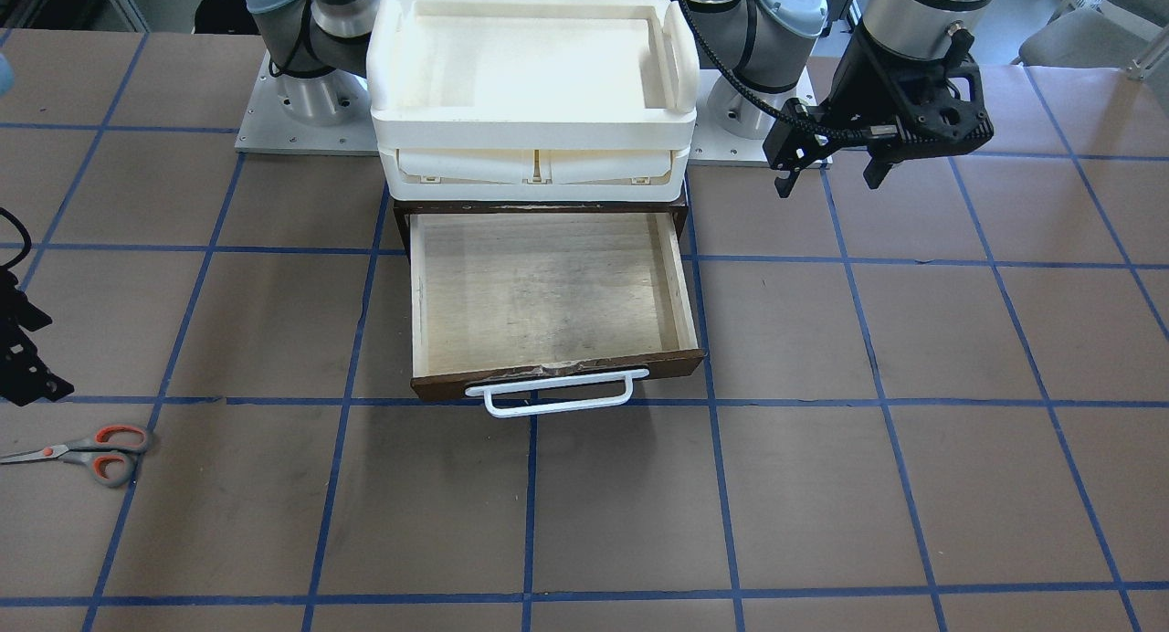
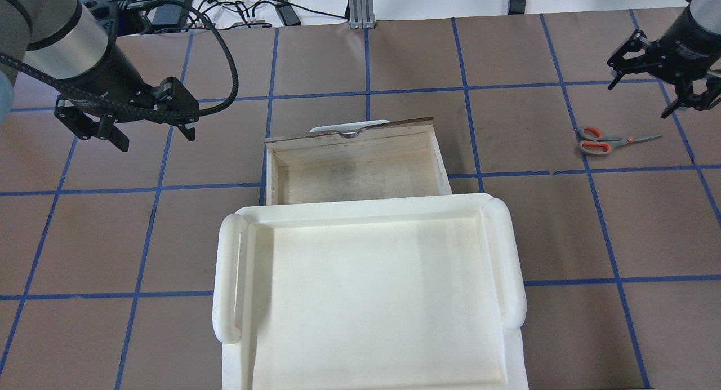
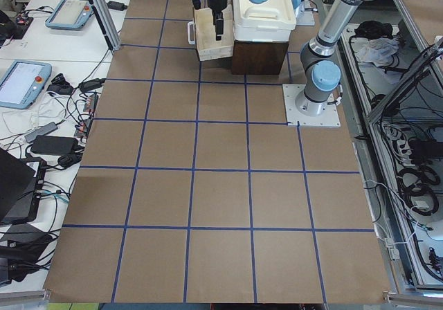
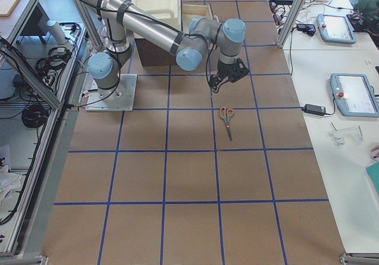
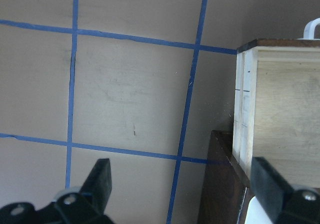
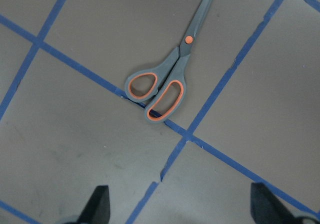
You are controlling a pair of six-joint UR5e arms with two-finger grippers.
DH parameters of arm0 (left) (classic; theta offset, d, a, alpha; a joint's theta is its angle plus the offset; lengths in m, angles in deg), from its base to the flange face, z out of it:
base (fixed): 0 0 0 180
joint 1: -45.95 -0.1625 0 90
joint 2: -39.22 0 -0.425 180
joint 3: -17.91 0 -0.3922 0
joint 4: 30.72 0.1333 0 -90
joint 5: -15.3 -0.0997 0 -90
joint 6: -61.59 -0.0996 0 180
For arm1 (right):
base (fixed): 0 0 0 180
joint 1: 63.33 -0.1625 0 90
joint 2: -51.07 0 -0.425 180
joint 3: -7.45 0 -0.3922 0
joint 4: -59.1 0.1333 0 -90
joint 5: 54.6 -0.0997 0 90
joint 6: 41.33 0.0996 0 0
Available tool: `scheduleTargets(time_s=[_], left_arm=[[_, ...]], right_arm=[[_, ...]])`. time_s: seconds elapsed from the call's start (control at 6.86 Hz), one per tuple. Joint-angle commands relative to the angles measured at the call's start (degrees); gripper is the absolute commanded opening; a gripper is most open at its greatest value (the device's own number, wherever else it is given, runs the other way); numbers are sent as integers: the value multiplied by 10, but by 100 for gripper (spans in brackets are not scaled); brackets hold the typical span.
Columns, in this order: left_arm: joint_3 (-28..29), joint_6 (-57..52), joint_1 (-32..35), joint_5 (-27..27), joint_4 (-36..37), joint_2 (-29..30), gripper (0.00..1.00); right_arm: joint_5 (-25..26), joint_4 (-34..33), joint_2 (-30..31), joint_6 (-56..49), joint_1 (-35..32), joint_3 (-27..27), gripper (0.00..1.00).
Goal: Put scissors in drawer and close it
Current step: 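Lower the right gripper and close it on the scissors handle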
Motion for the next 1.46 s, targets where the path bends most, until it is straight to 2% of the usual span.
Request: scheduleTargets(time_s=[0.0, 0.15, 0.58, 0.88, 1.17, 1.31], left_arm=[[0, 0, 0, 0, 0, 0, 100], [0, 0, 0, 0, 0, 0, 100], [0, 0, -1, 1, 0, 0, 100], [0, 0, -1, 1, 1, 0, 100], [0, 0, -1, 1, 1, 0, 100], [0, 0, -1, 2, 1, 0, 100]], right_arm=[[-7, -42, -57, 104, 20, 1, 100], [-2, -86, -83, 119, 21, 2, 100], [38, -158, -136, 178, 20, 3, 97], [36, -161, -153, 178, 20, 4, 95], [39, -157, -165, 179, 20, 4, 85], [40, -159, -165, 178, 20, 4, 85]])
